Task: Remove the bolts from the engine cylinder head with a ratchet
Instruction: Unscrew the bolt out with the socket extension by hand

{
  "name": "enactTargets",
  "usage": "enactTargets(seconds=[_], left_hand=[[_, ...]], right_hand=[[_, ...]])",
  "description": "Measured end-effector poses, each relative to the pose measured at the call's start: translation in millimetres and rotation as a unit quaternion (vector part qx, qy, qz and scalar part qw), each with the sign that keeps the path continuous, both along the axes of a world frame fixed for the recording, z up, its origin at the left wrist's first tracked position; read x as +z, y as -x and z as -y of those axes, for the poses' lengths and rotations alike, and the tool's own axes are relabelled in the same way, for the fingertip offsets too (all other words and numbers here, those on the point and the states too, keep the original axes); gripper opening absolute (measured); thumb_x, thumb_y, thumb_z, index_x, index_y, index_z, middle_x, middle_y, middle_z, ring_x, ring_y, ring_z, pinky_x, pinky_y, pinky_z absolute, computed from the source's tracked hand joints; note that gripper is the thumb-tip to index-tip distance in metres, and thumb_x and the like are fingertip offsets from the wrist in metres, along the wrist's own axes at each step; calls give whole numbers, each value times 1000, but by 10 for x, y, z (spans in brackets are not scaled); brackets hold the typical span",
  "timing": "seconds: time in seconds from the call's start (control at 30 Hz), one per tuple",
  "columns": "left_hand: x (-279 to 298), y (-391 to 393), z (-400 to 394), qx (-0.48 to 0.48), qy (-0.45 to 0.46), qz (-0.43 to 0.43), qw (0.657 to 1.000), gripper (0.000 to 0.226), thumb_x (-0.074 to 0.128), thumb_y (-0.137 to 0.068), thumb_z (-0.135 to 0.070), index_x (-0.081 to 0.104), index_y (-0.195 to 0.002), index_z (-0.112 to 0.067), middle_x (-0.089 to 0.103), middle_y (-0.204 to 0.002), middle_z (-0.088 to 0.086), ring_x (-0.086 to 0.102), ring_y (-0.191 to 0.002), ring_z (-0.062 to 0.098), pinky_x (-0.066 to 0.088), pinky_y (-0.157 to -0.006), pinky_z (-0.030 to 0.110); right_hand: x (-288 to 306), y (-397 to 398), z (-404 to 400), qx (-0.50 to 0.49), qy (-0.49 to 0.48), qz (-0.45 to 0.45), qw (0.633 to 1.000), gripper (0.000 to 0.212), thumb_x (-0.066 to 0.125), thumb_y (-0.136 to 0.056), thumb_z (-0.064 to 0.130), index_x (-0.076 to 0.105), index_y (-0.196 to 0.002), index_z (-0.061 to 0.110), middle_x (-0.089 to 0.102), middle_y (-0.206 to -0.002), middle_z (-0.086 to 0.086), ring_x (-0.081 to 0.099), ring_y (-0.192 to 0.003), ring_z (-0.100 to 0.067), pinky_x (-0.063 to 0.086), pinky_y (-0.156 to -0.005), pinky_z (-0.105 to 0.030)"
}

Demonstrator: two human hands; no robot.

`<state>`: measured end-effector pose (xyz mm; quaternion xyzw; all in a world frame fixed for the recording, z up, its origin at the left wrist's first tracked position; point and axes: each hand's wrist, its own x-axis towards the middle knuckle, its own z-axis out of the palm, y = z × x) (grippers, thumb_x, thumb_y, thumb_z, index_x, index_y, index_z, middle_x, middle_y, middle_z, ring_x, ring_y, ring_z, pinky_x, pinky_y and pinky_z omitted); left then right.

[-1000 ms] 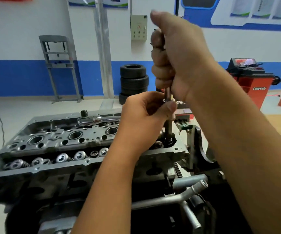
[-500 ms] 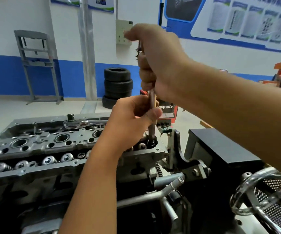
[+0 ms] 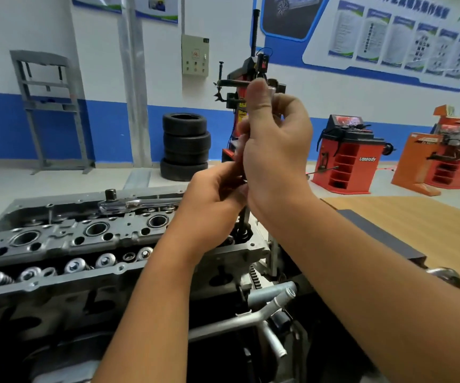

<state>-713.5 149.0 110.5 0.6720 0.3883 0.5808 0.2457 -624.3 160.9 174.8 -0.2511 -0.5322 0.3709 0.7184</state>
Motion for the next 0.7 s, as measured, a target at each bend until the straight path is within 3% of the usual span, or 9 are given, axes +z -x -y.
enactTargets(seconds=[0.07, 0.17, 0.27, 0.33, 0.43, 0.5, 0.57, 0.63, 0.7], left_hand=[[4, -20, 17, -22, 25, -23, 999, 37, 52, -106, -2, 68, -113, -34, 78, -98, -18, 73, -93, 4, 62, -89, 32], [-15, -14, 28, -17, 41, -10, 999, 25, 54, -106, -3, 67, -114, -22, 78, -94, -6, 73, -79, 7, 59, -75, 28], [-47, -3, 11, 19, 44, 40, 998, 25, 64, -99, 3, 69, -109, -18, 79, -93, 1, 78, -81, 15, 64, -81, 34], [-57, -9, -19, 43, 42, 65, 996, 27, 72, -93, 4, 71, -106, -19, 80, -89, 2, 79, -81, 18, 65, -82, 39], [-78, -63, -55, 74, 18, 47, 996, 27, 80, -88, -3, 76, -107, -22, 80, -88, -7, 76, -82, 9, 63, -77, 32], [-83, -122, -48, 71, -4, 37, 997, 22, 78, -89, -2, 76, -99, -21, 77, -81, -11, 72, -74, 3, 56, -67, 22], [-62, -142, -17, 50, 1, 16, 999, 24, 67, -95, -1, 73, -92, -24, 72, -72, -15, 63, -63, 0, 47, -59, 16], [-35, -124, 16, 11, 29, 21, 999, 22, 55, -104, -5, 70, -99, -20, 74, -79, -2, 63, -69, 15, 55, -62, 36], [-24, -79, 21, -17, 54, 51, 997, 21, 48, -110, -10, 68, -112, -15, 75, -100, 16, 70, -88, 39, 58, -85, 62]], right_hand=[[12, -15, -52, 2, -17, 5, 1000, 33, 57, -105, 40, 51, -84, 16, 46, -69, -2, 41, -62, -17, 39, -63, -39], [51, -69, -127, 136, -11, 43, 990, 40, 44, -109, 44, 50, -83, 13, 38, -62, 0, 28, -50, -14, 20, -50, -36], [140, -156, -117, 245, 12, 104, 964, 46, 37, -110, 46, 53, -86, 11, 42, -58, -1, 32, -47, -17, 20, -50, -33], [162, -172, -89, 212, 28, 112, 970, 47, 40, -109, 48, 59, -88, 10, 51, -61, -4, 42, -50, -21, 33, -51, -32], [95, -101, -12, 50, 32, 48, 997, 42, 51, -105, 50, 64, -93, 12, 63, -66, 2, 56, -54, -14, 48, -52, -31], [52, -38, -4, -14, 26, -15, 999, 39, 54, -103, 51, 61, -92, 15, 59, -59, 10, 54, -52, -4, 47, -53, -23], [66, -5, -41, -25, 19, -23, 999, 42, 51, -105, 49, 55, -85, 12, 50, -56, 8, 45, -49, -5, 40, -49, -23], [96, -18, -109, 45, 15, 10, 999, 45, 45, -107, 49, 51, -83, 11, 39, -59, 3, 33, -50, -11, 27, -49, -30], [146, -80, -167, 178, 34, 45, 982, 48, 40, -108, 52, 50, -82, 13, 34, -58, 3, 24, -48, -12, 15, -51, -33]])
